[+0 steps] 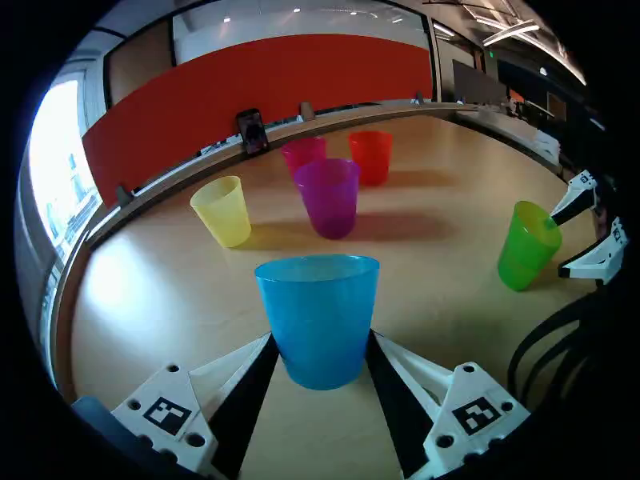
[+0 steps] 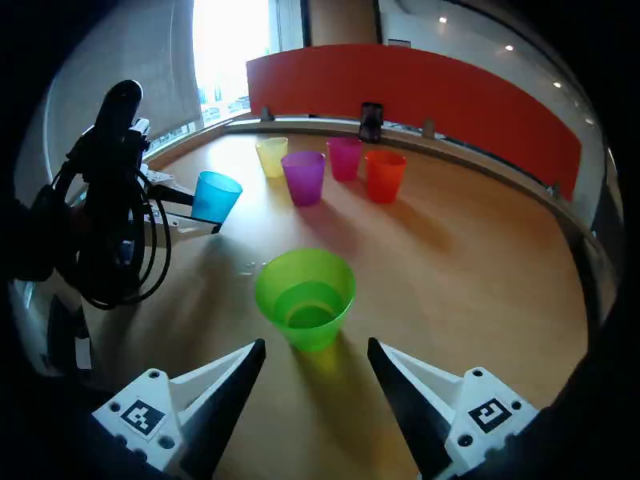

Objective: Pour water

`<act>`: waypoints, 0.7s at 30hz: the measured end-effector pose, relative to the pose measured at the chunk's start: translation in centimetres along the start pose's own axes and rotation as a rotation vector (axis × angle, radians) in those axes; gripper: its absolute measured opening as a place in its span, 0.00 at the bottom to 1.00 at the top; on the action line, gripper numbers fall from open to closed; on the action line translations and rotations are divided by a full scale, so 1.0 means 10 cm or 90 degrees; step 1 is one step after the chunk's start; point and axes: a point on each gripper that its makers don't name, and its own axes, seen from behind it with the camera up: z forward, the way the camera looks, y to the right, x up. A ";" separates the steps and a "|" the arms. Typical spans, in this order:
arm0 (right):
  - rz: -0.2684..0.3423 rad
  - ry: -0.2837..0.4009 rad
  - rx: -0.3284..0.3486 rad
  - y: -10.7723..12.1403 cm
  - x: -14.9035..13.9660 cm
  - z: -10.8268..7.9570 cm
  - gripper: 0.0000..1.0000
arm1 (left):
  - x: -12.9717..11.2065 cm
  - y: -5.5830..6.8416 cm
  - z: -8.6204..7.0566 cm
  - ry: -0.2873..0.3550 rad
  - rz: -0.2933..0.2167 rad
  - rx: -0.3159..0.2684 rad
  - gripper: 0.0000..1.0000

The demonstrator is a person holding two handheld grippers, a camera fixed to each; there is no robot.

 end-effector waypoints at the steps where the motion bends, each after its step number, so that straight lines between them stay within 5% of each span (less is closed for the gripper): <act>1: 0.001 0.000 -0.001 0.01 0.00 0.00 0.99 | -0.01 0.00 -0.01 0.000 -0.001 -0.001 0.74; 21: 0.002 0.005 -0.003 0.06 0.05 -0.07 0.99 | -0.26 0.00 -0.06 -0.050 -0.001 -0.016 0.74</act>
